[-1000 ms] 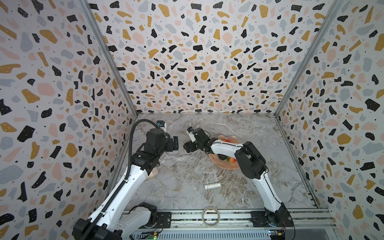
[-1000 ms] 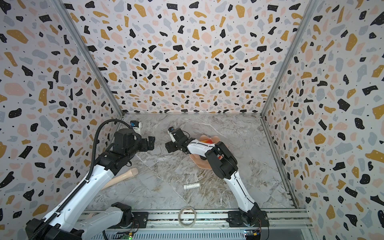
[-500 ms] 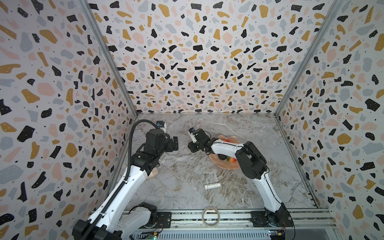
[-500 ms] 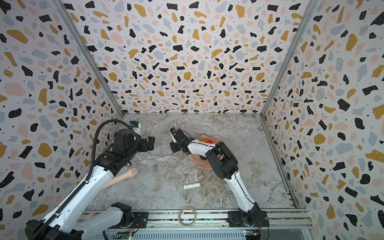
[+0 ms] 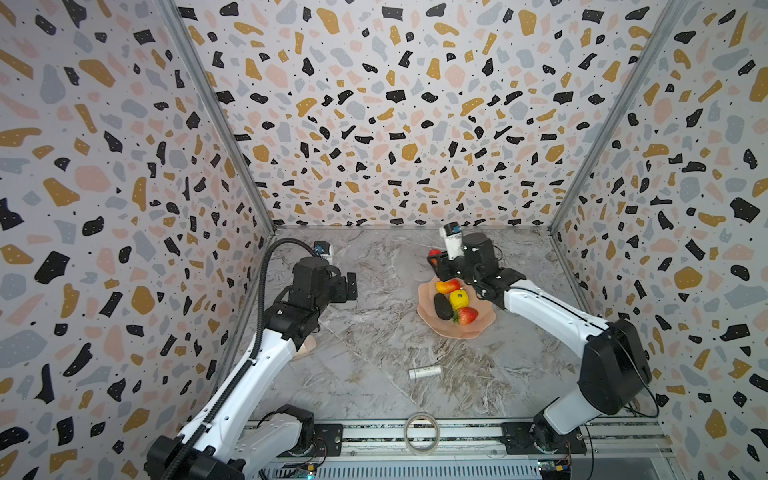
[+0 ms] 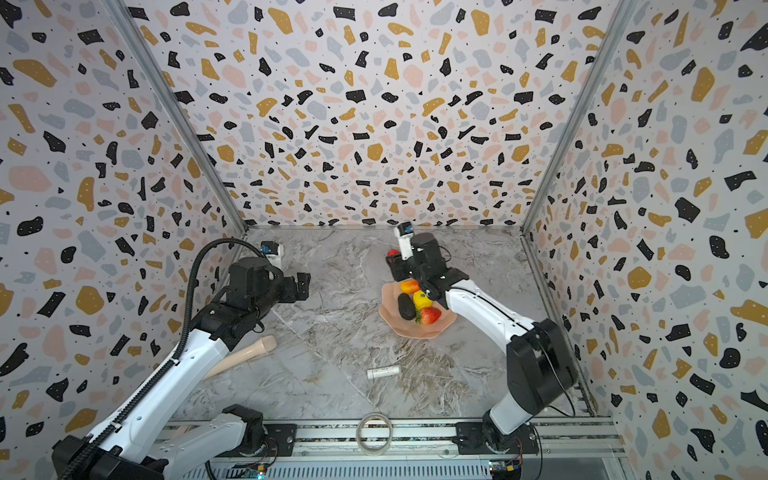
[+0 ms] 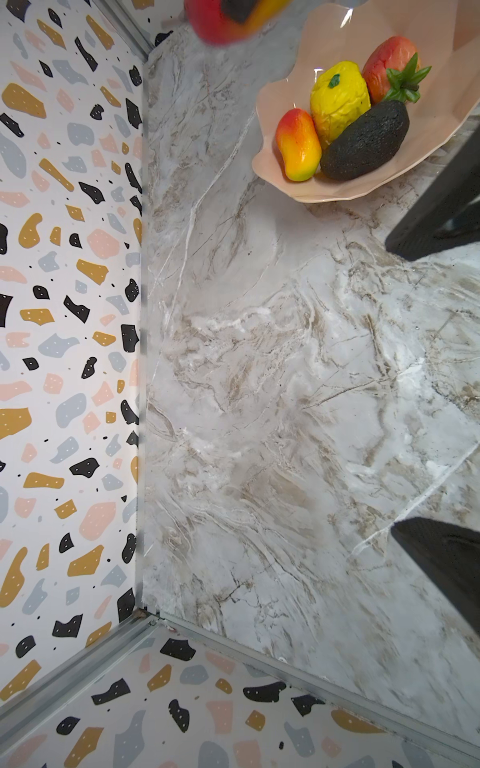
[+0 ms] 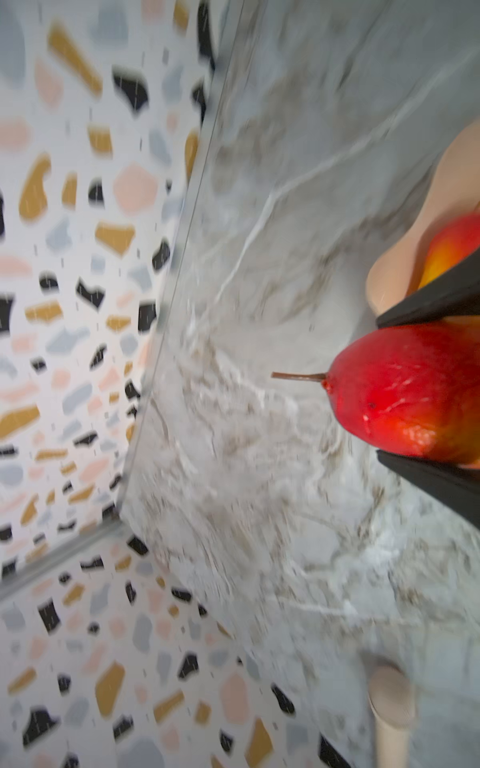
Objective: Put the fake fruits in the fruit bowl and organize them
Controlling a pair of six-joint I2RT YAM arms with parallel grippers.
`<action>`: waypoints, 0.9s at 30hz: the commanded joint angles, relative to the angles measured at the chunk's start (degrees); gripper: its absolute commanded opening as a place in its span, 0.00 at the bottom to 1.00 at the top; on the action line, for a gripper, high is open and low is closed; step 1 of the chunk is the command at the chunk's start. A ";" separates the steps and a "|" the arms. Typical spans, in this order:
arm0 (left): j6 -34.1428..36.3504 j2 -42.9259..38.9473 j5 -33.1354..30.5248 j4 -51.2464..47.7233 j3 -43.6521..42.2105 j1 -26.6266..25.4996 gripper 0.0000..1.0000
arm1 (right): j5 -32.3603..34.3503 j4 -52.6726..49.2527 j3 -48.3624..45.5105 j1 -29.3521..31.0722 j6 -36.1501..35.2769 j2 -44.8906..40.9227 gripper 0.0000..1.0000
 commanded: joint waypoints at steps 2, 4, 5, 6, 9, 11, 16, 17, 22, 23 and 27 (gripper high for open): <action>1.02 1.02 0.47 2.64 -0.11 -0.28 1.00 | 0.85 -1.50 -10.23 -6.94 0.75 -6.24 0.33; 1.07 1.29 0.72 2.84 -0.16 -0.24 1.00 | 0.99 -1.55 -13.04 -9.37 0.81 -7.76 0.33; 1.02 1.39 0.86 2.84 -0.10 -0.28 1.00 | 0.93 -1.30 -13.98 -10.18 0.72 -7.98 0.33; 0.93 1.42 0.95 2.97 -0.07 -0.28 1.00 | 0.89 -1.19 -14.62 -10.56 0.66 -7.76 0.33; 0.85 1.34 1.05 2.89 0.02 -0.28 1.00 | 0.96 -0.05 -15.62 -10.65 0.58 -5.55 0.33; 0.76 1.12 0.89 2.52 0.15 -0.26 1.00 | 0.88 1.26 -16.40 -10.61 0.67 -3.74 0.33; 0.69 0.11 -0.09 1.96 -0.16 -0.28 1.00 | 1.33 5.73 -18.67 -10.67 0.71 0.12 0.35; 0.67 0.10 -0.10 1.75 -0.08 -0.28 1.00 | 1.73 5.90 -18.80 -10.67 0.33 0.92 0.36; 0.67 0.28 -0.36 1.42 0.27 -0.24 1.00 | 2.58 6.77 -19.71 -10.62 -0.33 1.83 0.40; 0.67 0.36 -0.37 1.40 0.28 -0.28 1.00 | 2.47 6.87 -19.93 -10.60 -0.37 1.70 0.42; 0.72 0.70 -0.01 1.58 0.53 -0.28 1.00 | 2.47 6.72 -20.28 -10.64 -0.67 1.17 0.53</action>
